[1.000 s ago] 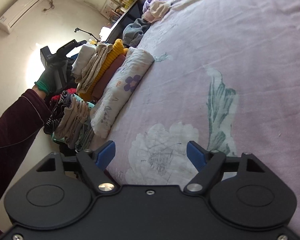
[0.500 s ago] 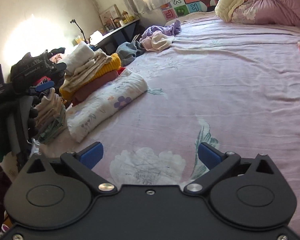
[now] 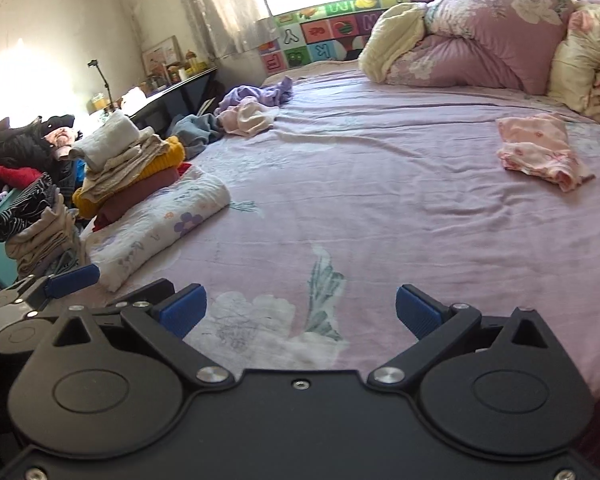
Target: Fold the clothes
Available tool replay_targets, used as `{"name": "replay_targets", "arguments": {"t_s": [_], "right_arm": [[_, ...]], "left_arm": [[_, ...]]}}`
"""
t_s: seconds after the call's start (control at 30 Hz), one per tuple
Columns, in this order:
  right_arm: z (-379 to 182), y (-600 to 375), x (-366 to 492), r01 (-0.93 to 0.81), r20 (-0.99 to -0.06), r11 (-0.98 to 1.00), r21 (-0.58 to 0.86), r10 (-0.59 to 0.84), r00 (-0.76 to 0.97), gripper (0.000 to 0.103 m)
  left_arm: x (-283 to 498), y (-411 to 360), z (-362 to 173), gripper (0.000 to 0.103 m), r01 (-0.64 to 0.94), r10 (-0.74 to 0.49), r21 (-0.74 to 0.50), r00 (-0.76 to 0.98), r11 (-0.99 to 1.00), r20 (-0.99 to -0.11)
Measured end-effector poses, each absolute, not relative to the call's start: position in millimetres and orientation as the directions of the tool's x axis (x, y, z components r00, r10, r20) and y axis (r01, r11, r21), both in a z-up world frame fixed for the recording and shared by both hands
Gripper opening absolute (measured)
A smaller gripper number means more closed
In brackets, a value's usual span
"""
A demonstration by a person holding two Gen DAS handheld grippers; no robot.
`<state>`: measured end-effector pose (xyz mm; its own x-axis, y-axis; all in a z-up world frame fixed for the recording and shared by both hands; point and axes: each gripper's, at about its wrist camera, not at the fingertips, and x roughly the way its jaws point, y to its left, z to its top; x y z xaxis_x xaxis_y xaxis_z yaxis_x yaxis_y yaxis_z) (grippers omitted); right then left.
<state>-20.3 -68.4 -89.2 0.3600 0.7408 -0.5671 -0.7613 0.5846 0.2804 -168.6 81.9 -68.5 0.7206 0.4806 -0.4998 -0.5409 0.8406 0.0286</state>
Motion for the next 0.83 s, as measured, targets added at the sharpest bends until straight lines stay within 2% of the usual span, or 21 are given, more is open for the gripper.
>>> {"name": "replay_targets", "arguments": {"t_s": [0.17,0.73,0.83], "right_arm": [[-84.7,-90.1,-29.5,-0.739,-0.559,0.612,0.283,0.731,0.392,0.103],[-64.8,-106.4,-57.9,-0.75,-0.533,0.637,0.177,0.702,0.471,0.103],[-63.4,-108.5,-58.4,-0.744,-0.539,0.648,0.164,0.691,0.482,0.103]], "left_arm": [[-177.6,59.9,-54.2,0.101,-0.56,0.538,0.092,0.718,0.823,-0.441],[-181.5,33.6,-45.6,0.101,-0.561,0.565,0.148,0.71,0.815,-0.421],[-182.3,32.6,-46.2,0.101,-0.55,0.549,0.139,0.709,0.823,-0.443]]}}
